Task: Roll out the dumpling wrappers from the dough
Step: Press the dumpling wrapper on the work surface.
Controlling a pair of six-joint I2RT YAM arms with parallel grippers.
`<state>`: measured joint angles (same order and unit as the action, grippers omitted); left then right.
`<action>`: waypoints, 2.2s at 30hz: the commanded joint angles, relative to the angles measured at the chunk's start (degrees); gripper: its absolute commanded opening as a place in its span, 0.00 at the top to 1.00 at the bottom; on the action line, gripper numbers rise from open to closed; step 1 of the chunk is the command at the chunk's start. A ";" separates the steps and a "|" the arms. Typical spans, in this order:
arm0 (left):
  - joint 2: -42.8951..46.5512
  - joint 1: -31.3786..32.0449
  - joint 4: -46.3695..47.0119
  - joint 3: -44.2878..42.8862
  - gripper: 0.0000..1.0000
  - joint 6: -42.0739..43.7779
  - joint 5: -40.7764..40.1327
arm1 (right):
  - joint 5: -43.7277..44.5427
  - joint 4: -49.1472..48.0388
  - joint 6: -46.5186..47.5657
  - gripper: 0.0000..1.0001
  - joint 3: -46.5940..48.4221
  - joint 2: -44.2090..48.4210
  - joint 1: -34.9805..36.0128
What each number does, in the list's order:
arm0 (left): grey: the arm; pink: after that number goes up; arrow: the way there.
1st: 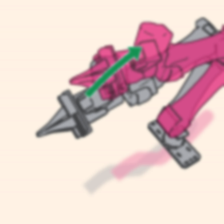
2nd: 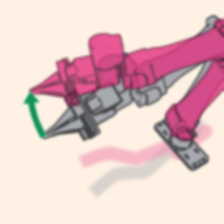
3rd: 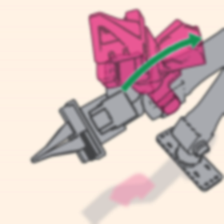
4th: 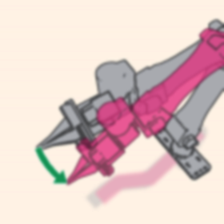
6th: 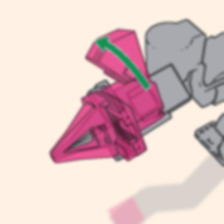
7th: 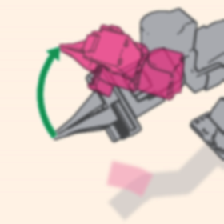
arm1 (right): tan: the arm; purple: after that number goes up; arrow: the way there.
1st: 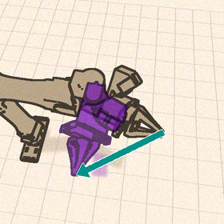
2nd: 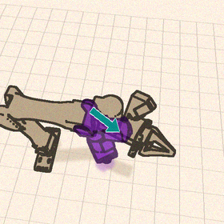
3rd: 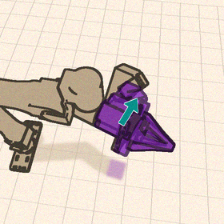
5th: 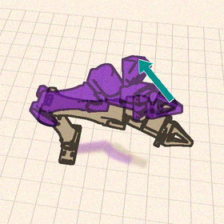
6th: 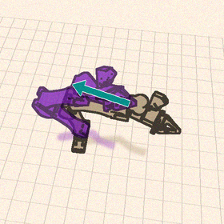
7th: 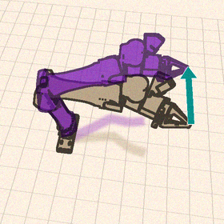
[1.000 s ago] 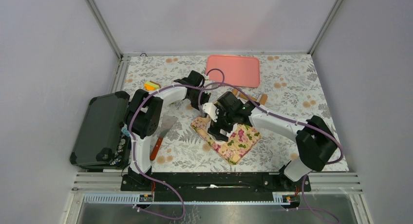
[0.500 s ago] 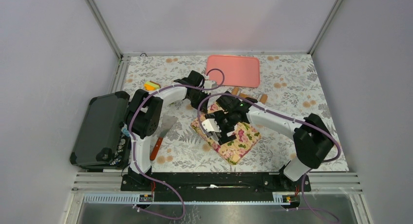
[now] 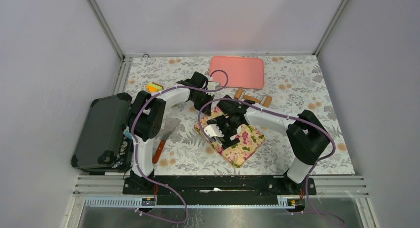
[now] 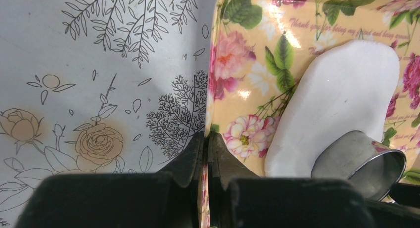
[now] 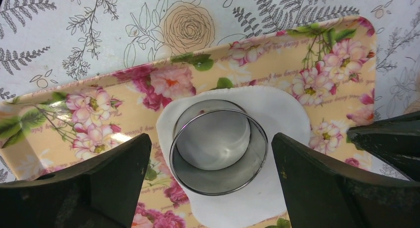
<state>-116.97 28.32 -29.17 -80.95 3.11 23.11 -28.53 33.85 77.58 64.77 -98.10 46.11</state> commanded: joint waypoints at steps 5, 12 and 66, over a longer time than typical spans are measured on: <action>-0.76 0.05 1.92 1.30 1.00 1.28 -3.03 | 1.17 -0.98 0.24 0.04 1.44 -2.39 -0.06; -0.72 0.03 1.90 1.28 1.00 1.28 -3.00 | 0.81 -2.78 -1.97 0.09 0.89 -1.64 -0.05; -0.28 -0.01 1.92 1.32 1.00 0.67 -4.44 | 13.78 -7.65 -35.01 0.33 -10.63 -0.32 1.63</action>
<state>-116.97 28.32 -29.02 -80.84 3.11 23.31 -19.05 18.65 46.61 58.59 -96.97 47.62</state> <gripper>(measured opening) 0.036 0.764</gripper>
